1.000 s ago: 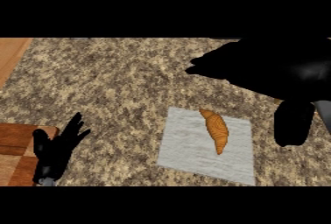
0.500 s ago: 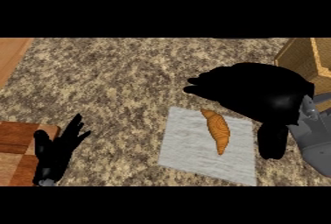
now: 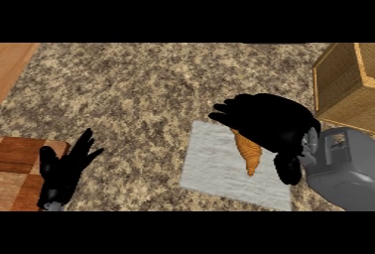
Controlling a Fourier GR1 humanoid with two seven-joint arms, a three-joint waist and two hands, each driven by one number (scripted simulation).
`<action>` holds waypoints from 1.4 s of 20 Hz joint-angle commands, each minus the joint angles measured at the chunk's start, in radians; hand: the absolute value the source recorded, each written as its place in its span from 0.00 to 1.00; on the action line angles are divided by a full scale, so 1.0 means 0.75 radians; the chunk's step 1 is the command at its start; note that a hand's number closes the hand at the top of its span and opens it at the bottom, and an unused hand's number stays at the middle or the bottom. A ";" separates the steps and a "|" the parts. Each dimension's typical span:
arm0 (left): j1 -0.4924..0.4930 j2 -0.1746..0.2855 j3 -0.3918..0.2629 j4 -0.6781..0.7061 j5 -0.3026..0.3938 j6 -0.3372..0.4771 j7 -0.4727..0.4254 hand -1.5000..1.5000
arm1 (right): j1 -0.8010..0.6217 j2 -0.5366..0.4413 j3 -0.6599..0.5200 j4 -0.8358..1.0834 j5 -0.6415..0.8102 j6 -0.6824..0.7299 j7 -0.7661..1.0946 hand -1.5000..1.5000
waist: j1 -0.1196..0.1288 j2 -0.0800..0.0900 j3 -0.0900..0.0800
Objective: Pick the croissant from the placemat and place it in the basket
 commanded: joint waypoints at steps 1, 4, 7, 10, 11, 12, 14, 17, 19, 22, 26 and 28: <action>0.116 -0.022 -0.036 0.108 -0.030 -0.025 -0.044 0.50 | 0.036 0.023 0.051 0.097 0.148 -0.069 -0.105 0.00 | 0.017 0.015 -0.015; 0.077 0.001 -0.021 0.084 -0.027 -0.031 0.022 0.50 | 0.067 0.023 0.060 0.148 0.212 -0.110 -0.195 0.00 | 0.012 0.014 -0.015; 0.085 0.020 0.009 0.083 0.000 -0.056 0.037 0.50 | 0.127 0.015 0.060 0.149 0.257 -0.169 -0.258 0.00 | 0.006 0.011 -0.015; 0.057 -0.011 -0.011 0.108 -0.036 -0.036 0.025 0.50 | 0.123 0.081 0.104 0.237 0.349 -0.218 -0.279 0.00 | 0.010 0.013 -0.016; 0.077 -0.010 -0.007 0.063 -0.039 -0.009 0.061 0.50 | 0.174 0.034 0.101 0.180 0.361 -0.222 -0.293 0.00 | 0.002 0.009 -0.015; 0.089 0.015 0.001 0.050 -0.028 -0.041 0.059 0.50 | 0.187 0.064 0.130 0.212 0.400 -0.262 -0.311 0.00 | 0.006 0.010 -0.015; 0.009 -0.017 0.003 0.112 -0.052 -0.004 0.081 0.50 | 0.195 0.056 0.112 0.223 0.427 -0.278 -0.348 0.00 | -0.005 0.010 -0.016; 0.061 -0.034 -0.013 0.043 -0.061 0.003 0.090 0.50 | 0.166 0.070 0.050 0.279 0.427 -0.252 -0.395 0.00 | 0.001 0.008 -0.016; 0.134 0.023 0.027 -0.047 0.011 -0.069 0.110 0.50 | 0.264 0.027 0.096 0.299 0.500 -0.381 -0.491 0.00 | 0.006 0.008 -0.014; 0.054 -0.022 0.015 0.048 -0.052 -0.017 0.094 0.50 | 0.147 0.126 0.073 0.374 0.517 -0.303 -0.474 0.00 | 0.004 0.010 -0.016; 0.073 -0.039 0.007 0.102 -0.080 -0.020 0.044 0.50 | 0.209 0.148 0.120 0.452 0.606 -0.401 -0.532 0.00 | 0.005 0.012 -0.016; 0.084 -0.009 0.049 0.106 -0.033 -0.081 0.015 0.50 | 0.198 0.176 0.126 0.442 0.623 -0.331 -0.460 0.00 | 0.001 0.009 -0.017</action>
